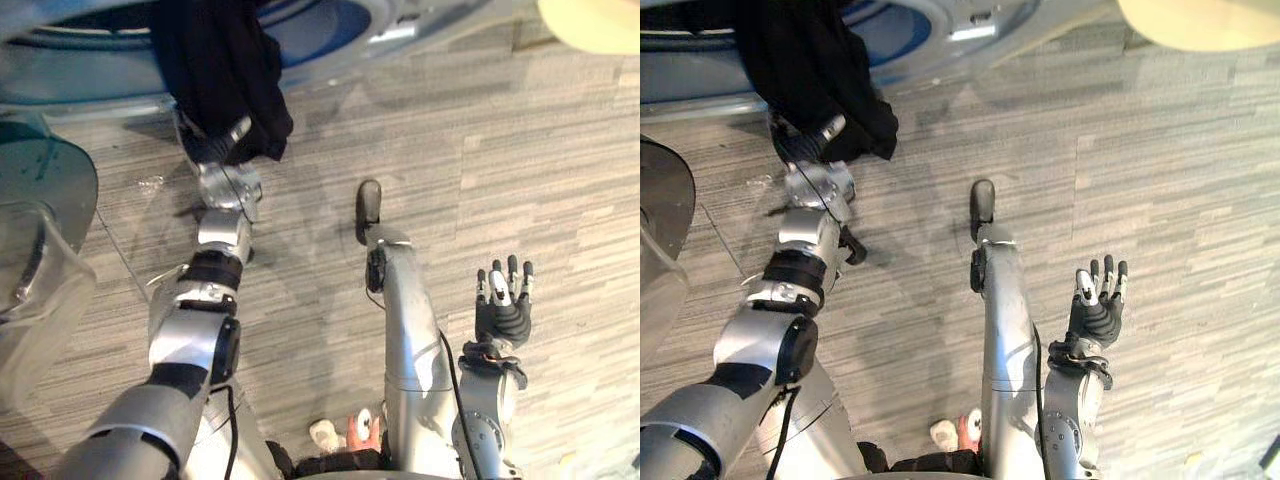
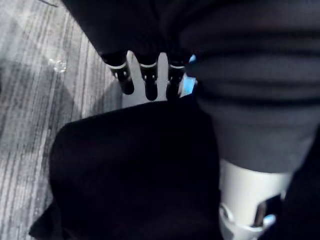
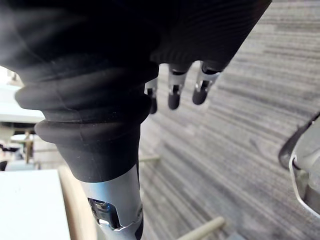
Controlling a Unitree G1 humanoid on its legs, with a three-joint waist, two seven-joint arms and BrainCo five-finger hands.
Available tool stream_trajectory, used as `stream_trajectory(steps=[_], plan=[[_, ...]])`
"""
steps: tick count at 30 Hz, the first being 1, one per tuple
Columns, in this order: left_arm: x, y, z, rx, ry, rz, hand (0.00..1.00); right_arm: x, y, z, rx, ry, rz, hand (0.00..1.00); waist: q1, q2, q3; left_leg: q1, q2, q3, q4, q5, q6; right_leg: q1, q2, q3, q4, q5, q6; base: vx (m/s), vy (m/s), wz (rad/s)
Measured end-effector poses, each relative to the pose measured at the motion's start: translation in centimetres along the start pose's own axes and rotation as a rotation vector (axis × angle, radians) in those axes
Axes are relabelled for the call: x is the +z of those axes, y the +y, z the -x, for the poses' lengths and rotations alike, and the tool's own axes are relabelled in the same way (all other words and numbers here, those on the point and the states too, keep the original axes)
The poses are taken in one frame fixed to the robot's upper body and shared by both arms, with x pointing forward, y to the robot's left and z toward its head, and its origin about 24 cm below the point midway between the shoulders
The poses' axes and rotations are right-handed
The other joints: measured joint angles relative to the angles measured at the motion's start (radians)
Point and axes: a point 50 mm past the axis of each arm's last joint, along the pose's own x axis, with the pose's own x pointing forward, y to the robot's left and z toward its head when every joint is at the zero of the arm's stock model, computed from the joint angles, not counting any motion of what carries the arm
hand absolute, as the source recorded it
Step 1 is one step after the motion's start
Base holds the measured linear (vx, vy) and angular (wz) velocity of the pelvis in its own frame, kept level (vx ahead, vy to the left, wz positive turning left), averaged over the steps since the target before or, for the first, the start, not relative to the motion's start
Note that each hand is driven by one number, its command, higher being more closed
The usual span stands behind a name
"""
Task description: Pick up the laundry basket with both hands and put the clothes into the washing machine.
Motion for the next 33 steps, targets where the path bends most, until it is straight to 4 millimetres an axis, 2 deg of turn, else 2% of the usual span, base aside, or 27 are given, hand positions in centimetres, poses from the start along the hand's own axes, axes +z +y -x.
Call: stream_trajectory(steps=[1,2,3,4,5,6,7,10,14,20,25,28,32,33], plan=[[0.3,0.2,-0.2,-0.006,-0.021,-0.023,0.00,0.0,0.2,-0.1,0.010,-0.003,-0.005,0.00,-0.007,0.000,0.000,-0.008,0.005,0.009,-0.011,0.000,0.000,-0.003,0.003,0.000,-0.027,0.002,0.003,-0.08,0.080,-0.30],[0.9,0.4,-0.6,-0.006,-0.040,-0.038,1.00,0.1,0.3,-0.2,0.016,-0.008,-0.008,0.00,-0.016,0.000,0.000,-0.018,0.005,0.019,-0.014,0.000,-0.002,-0.014,0.002,0.004,-0.046,0.004,0.005,-0.06,0.066,-0.22],[1.3,0.3,-0.7,-0.008,-0.047,-0.038,1.00,0.1,0.3,-0.3,0.018,-0.010,-0.011,0.00,-0.016,0.000,0.000,-0.026,0.003,0.023,0.007,0.001,-0.007,-0.020,0.000,0.005,-0.056,0.010,0.009,-0.05,0.088,-0.28],[1.3,0.3,-0.7,0.000,-0.046,-0.039,1.00,0.2,0.3,-0.3,0.029,-0.011,-0.012,0.00,-0.011,0.000,0.000,-0.036,0.005,-0.002,0.094,-0.011,-0.013,-0.028,0.003,0.000,-0.050,0.016,0.003,-0.01,0.106,-0.50],[1.5,0.2,-0.7,-0.006,-0.055,-0.048,1.00,0.3,0.5,-0.3,0.040,-0.012,-0.022,0.00,-0.008,-0.004,-0.001,-0.027,0.007,-0.001,0.096,-0.074,0.040,-0.051,0.006,0.005,-0.008,0.031,-0.002,0.02,0.090,-0.51],[2.3,0.2,-1.0,-0.023,-0.082,-0.065,1.00,0.1,0.4,-0.3,0.038,-0.003,-0.024,0.00,-0.010,-0.005,-0.002,-0.046,0.021,0.011,0.106,-0.077,0.044,-0.063,0.011,-0.027,0.070,0.027,-0.007,0.04,0.030,-0.31],[3.1,0.2,-1.3,-0.028,-0.103,-0.069,1.00,0.2,0.5,-0.2,0.038,-0.006,-0.026,0.00,-0.008,-0.006,-0.002,-0.059,0.024,0.013,0.107,-0.073,0.037,-0.061,0.019,-0.027,0.057,0.024,-0.023,0.02,-0.012,-0.18],[4.8,0.8,-2.2,-0.054,-0.145,-0.101,1.00,0.4,0.6,-0.3,0.053,-0.015,-0.029,0.00,-0.014,-0.005,-0.002,-0.100,0.038,0.015,0.131,-0.073,0.043,-0.096,0.031,-0.021,0.056,0.033,-0.013,-0.03,0.015,-0.20],[6.2,-0.7,-1.8,-0.137,-0.190,-0.102,1.00,0.3,0.5,-0.2,0.049,-0.012,-0.033,0.00,-0.015,-0.005,-0.002,-0.101,0.038,0.019,0.133,-0.074,0.046,-0.093,0.031,-0.019,0.043,0.058,-0.009,-0.06,0.044,-0.05],[6.4,-1.8,-1.2,-0.171,-0.186,-0.052,1.00,0.3,-0.3,0.4,0.033,0.015,-0.020,0.00,-0.014,-0.005,-0.002,-0.094,0.037,0.019,0.131,-0.072,0.051,-0.090,0.030,-0.019,0.050,0.063,-0.012,-0.07,0.018,0.01],[5.9,-1.8,-0.8,-0.187,-0.135,0.111,1.00,0.2,-0.3,0.5,0.027,0.016,-0.027,0.00,-0.014,-0.004,-0.002,-0.062,0.025,0.021,0.109,-0.056,0.066,-0.065,0.023,-0.022,0.052,0.061,-0.017,-0.07,0.001,0.11],[4.4,-1.0,0.1,-0.183,-0.098,0.261,1.00,0.2,-0.3,0.5,0.027,0.015,-0.028,0.00,-0.009,-0.004,-0.003,-0.010,-0.001,0.027,0.056,-0.031,0.053,-0.021,0.008,-0.028,0.029,0.058,-0.025,-0.08,-0.016,0.32],[1.5,1.3,2.2,-0.144,-0.073,0.414,1.00,0.3,-0.4,0.6,0.019,0.012,-0.024,0.00,0.017,0.000,-0.003,0.077,-0.041,0.029,-0.040,0.015,0.030,0.056,-0.019,-0.052,-0.014,0.057,-0.045,-0.07,-0.032,0.38],[0.6,2.6,3.3,-0.126,-0.077,0.471,1.00,0.4,-0.4,0.7,0.015,0.010,-0.021,0.00,0.032,0.002,-0.002,0.114,-0.053,0.031,-0.073,0.034,0.026,0.087,-0.027,-0.061,-0.023,0.050,-0.056,-0.03,-0.034,0.38]])
